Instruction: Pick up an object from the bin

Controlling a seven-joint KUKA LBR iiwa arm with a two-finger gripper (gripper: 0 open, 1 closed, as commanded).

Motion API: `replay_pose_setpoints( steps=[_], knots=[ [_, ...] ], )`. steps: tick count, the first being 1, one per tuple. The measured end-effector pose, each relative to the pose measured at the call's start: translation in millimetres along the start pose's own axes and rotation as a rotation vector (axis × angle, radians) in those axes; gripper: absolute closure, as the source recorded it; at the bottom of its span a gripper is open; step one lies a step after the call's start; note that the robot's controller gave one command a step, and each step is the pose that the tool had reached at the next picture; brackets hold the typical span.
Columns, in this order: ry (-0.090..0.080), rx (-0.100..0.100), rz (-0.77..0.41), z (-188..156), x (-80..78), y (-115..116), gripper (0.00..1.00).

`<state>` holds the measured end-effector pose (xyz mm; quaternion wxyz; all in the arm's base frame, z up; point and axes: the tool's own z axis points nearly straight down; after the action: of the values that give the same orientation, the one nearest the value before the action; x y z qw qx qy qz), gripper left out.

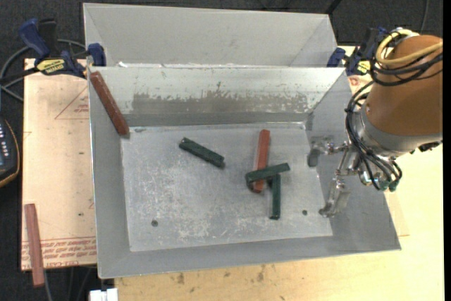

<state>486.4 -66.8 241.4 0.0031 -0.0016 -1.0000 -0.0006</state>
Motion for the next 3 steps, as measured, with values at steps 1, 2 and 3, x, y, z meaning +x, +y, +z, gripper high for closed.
replay_pose_setpoints(
  steps=[1,2,3],
  knots=[
    [-0.013,0.001,-0.282,159.4,-62.2,41.9,0.0],
    [-0.016,0.001,-0.222,161.9,-82.0,16.8,0.0],
    [-0.014,0.002,-0.224,160.3,-82.0,17.0,1.0]
  ],
)
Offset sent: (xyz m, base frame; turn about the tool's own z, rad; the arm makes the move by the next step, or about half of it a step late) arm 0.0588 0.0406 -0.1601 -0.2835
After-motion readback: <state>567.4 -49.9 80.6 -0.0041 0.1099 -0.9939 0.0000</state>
